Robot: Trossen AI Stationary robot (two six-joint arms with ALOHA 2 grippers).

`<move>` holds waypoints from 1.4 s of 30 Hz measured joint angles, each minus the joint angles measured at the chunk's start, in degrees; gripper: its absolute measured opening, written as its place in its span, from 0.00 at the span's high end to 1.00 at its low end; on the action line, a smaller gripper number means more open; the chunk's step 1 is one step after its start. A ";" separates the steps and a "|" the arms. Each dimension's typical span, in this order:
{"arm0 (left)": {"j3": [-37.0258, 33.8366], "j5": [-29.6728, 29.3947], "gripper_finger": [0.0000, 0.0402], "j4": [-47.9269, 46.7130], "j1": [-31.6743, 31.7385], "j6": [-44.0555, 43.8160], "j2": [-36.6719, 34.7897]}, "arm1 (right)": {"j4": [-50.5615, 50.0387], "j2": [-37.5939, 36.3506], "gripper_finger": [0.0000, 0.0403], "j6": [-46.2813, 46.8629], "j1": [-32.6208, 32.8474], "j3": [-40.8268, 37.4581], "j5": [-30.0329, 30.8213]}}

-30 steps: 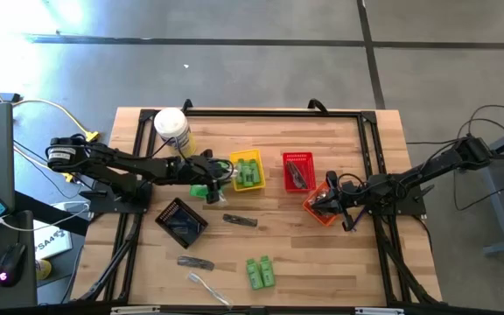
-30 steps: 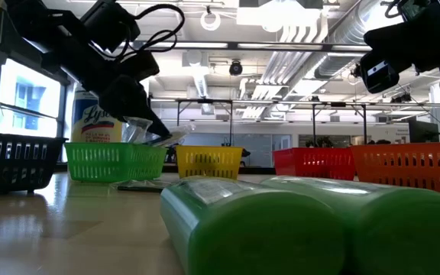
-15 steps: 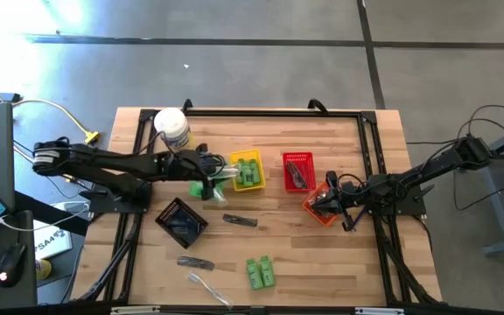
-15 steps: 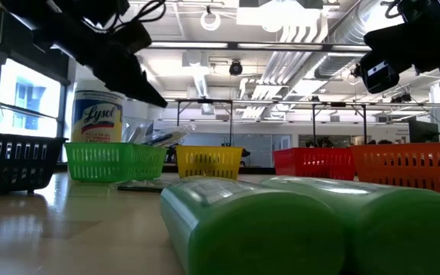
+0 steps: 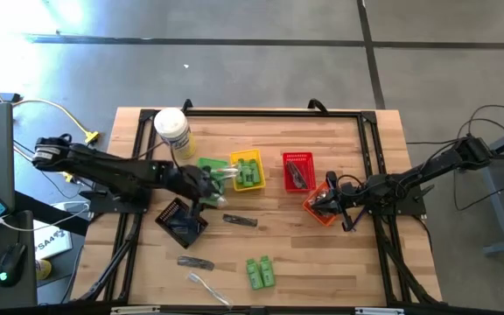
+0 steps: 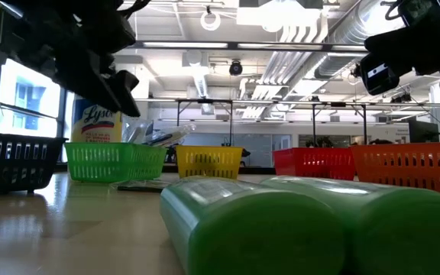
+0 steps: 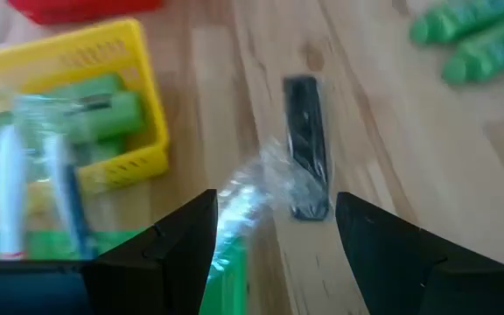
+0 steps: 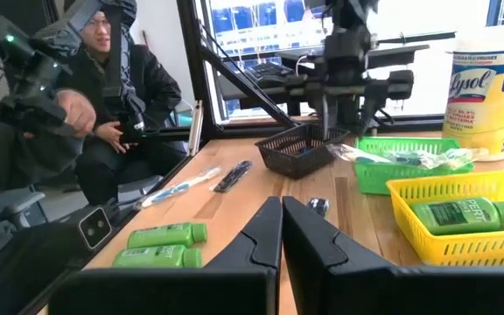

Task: Pick & Place Travel size toiletries
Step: Put the top blue toothbrush into green basket

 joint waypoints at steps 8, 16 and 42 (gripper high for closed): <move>0.00 -11.52 0.43 3.24 -3.35 1.75 5.72 | 0.39 0.00 0.99 -0.02 0.00 0.01 0.04; -0.02 -13.75 0.43 3.65 -2.96 0.43 7.58 | 0.55 -0.02 0.99 0.26 -0.02 0.01 0.04; 3.04 -17.77 0.99 6.52 -2.96 -5.01 7.57 | 1.05 0.00 0.99 0.26 -0.02 0.01 0.04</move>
